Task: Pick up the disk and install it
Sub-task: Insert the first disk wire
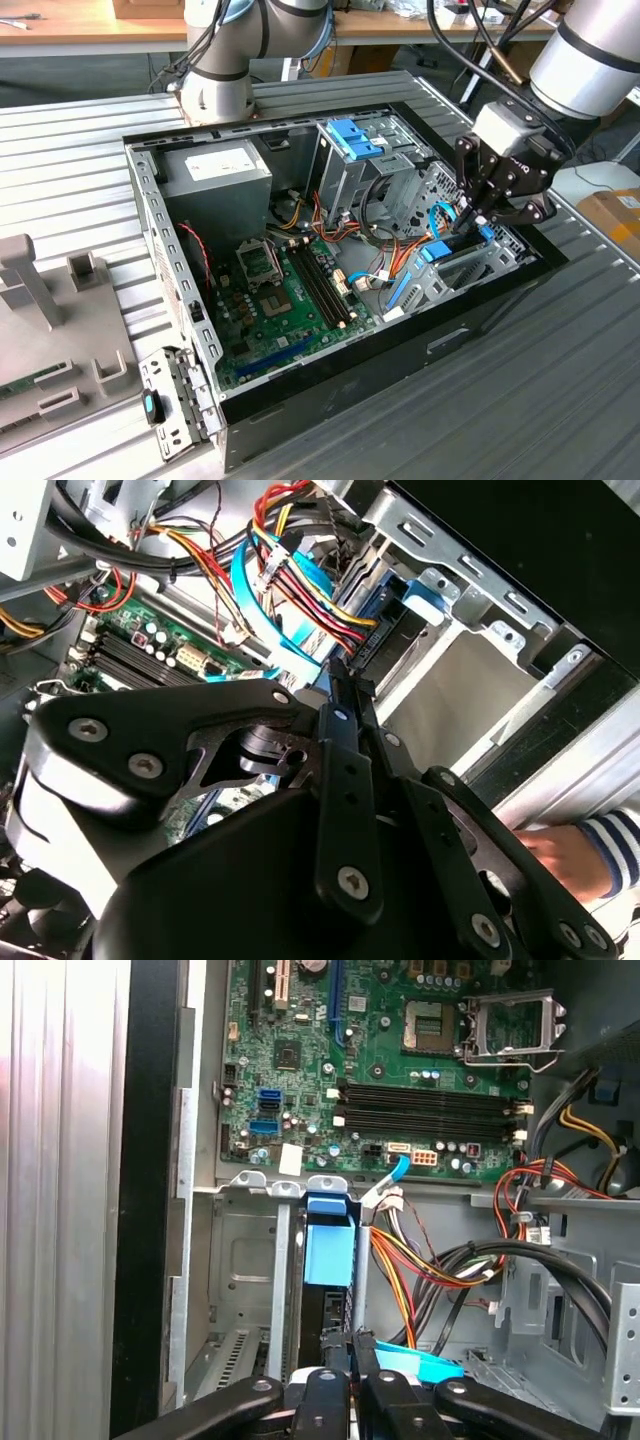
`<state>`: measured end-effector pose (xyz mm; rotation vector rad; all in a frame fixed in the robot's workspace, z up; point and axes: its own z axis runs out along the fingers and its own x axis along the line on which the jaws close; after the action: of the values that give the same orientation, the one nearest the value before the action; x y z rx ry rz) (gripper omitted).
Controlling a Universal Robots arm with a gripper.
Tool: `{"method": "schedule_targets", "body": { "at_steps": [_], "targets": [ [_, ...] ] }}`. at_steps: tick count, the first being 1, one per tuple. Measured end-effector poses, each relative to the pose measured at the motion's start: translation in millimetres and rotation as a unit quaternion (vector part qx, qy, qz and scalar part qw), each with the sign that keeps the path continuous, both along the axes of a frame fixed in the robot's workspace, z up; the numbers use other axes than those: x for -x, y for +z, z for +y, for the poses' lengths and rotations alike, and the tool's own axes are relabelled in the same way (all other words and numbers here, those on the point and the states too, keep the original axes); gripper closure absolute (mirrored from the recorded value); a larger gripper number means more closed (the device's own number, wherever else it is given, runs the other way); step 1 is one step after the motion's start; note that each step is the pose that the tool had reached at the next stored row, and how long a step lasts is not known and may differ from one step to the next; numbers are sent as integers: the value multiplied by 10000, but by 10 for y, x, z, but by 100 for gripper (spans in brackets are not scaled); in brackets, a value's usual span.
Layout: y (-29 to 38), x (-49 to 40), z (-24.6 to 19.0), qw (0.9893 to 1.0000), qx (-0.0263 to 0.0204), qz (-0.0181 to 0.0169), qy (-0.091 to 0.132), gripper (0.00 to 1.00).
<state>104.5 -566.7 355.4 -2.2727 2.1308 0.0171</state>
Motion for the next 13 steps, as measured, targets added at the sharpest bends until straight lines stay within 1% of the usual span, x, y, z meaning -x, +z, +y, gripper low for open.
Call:
{"method": "schedule_targets", "body": {
  "at_steps": [2,3,8,9,10,11,13],
  "targets": [
    [0,0,0,9999,1,0,169,84],
    [0,0,0,9996,2,0,281,84],
    [0,0,0,9996,3,0,287,83],
    [0,0,0,9996,3,0,286,77],
    [0,0,0,9996,2,0,287,77],
    [21,0,6,9996,3,0,287,71],
    [91,0,11,9996,3,0,287,71]
  ]
}}
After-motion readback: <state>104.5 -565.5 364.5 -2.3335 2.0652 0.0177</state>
